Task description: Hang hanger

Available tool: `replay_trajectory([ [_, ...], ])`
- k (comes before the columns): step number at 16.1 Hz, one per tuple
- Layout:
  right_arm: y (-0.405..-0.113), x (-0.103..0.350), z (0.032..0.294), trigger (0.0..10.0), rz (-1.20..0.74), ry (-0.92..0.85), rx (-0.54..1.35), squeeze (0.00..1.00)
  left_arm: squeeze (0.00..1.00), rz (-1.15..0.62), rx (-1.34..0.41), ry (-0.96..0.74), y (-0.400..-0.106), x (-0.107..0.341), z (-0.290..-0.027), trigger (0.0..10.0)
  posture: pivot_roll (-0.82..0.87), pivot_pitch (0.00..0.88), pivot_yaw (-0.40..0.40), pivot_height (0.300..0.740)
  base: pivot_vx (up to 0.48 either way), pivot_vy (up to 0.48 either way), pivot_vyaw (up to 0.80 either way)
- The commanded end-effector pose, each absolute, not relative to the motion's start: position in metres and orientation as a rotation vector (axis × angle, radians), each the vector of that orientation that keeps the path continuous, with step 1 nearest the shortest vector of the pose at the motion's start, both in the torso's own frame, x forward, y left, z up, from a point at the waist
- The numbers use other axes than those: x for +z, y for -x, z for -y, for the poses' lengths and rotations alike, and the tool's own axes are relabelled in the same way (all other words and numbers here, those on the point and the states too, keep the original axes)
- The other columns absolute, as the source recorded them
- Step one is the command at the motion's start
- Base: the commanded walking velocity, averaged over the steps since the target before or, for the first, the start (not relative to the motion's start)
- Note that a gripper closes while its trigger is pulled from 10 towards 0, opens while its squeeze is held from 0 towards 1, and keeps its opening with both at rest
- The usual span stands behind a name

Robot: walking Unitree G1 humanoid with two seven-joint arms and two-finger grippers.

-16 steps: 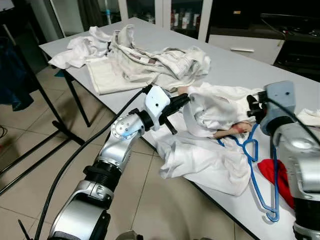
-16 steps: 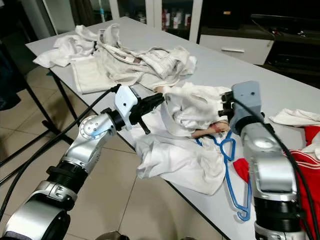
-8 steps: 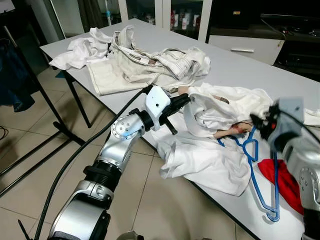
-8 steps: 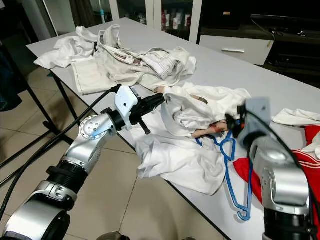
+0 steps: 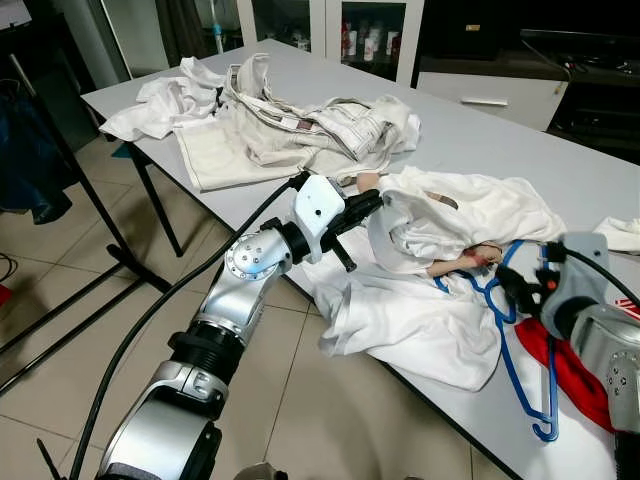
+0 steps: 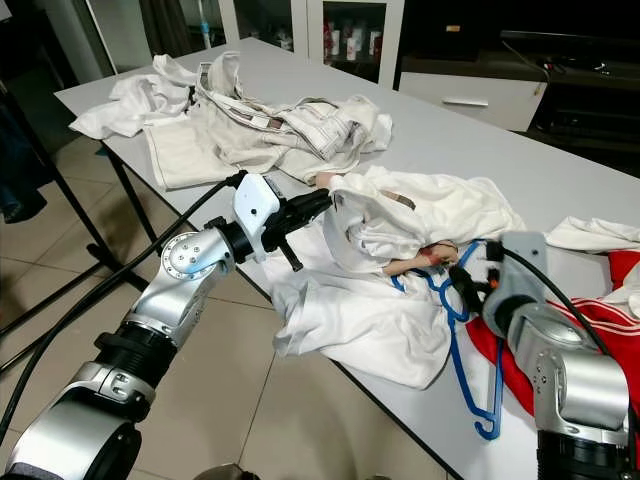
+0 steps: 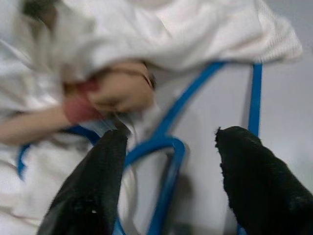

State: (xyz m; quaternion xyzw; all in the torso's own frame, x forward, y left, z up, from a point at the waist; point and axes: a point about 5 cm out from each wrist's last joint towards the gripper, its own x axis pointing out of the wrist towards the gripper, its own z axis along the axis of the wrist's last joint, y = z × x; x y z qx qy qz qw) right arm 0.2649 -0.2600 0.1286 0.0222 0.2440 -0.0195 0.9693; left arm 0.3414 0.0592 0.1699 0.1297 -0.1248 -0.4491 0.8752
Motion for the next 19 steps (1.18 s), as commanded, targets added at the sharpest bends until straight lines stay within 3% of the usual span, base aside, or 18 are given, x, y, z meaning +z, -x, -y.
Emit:
replay_trajectory([
  [1, -0.263, 0.126, 0.264, 10.0, -0.514, -0.059, -0.058, 1.00, 0.00, 0.268, -0.935, -0.282, -0.341, 0.171, -0.059, 0.0, -0.05, 0.000, 0.053, 0.723, 0.000, 0.000, 0.00],
  [3, -0.262, 0.120, 0.266, 10.0, -0.549, -0.068, -0.069, 0.98, 0.00, 0.267, -0.934, -0.283, -0.341, 0.171, -0.059, 0.0, -0.05, 0.000, 0.053, 0.723, 0.000, 0.000, 0.00],
  [4, -0.260, 0.116, 0.264, 10.0, -0.570, -0.088, -0.058, 0.65, 0.00, 0.267, -0.933, -0.284, -0.341, 0.171, -0.059, 0.0, -0.05, 0.000, 0.053, 0.723, 0.000, 0.000, 0.00],
  [5, -0.259, 0.114, 0.263, 10.0, -0.579, -0.097, -0.054, 0.00, 0.00, 0.267, -0.932, -0.284, -0.341, 0.171, -0.059, 0.0, -0.05, 0.000, 0.057, 0.723, 0.000, 0.000, 0.00],
  [15, -0.260, 0.105, 0.257, 10.0, -0.635, -0.179, -0.042, 0.00, 0.00, 0.271, -0.922, -0.284, -0.342, 0.172, -0.060, 0.0, -0.04, 0.000, 0.055, 0.723, 0.000, 0.000, 0.00],
  [16, -0.261, 0.106, 0.256, 6.4, -0.629, -0.187, -0.038, 0.00, 0.00, 0.271, -0.920, -0.284, -0.342, 0.172, -0.060, 0.0, -0.04, 0.000, 0.055, 0.723, 0.000, 0.000, 0.00],
  [17, -0.262, 0.107, 0.255, 4.1, -0.624, -0.198, -0.035, 0.00, 0.00, 0.271, -0.918, -0.285, -0.342, 0.172, -0.060, 0.0, -0.05, 0.000, 0.055, 0.723, 0.000, 0.000, 0.00],
  [18, -0.263, 0.107, 0.255, 0.5, -0.626, -0.206, -0.036, 0.00, 0.00, 0.272, -0.917, -0.284, -0.342, 0.172, -0.059, 0.0, -0.04, 0.000, 0.054, 0.723, 0.000, 0.000, 0.00],
  [19, -0.263, 0.106, 0.255, 0.4, -0.627, -0.213, -0.034, 0.00, 0.00, 0.272, -0.916, -0.284, -0.342, 0.172, -0.059, 0.0, -0.04, 0.000, 0.054, 0.723, 0.000, 0.000, 0.00],
])
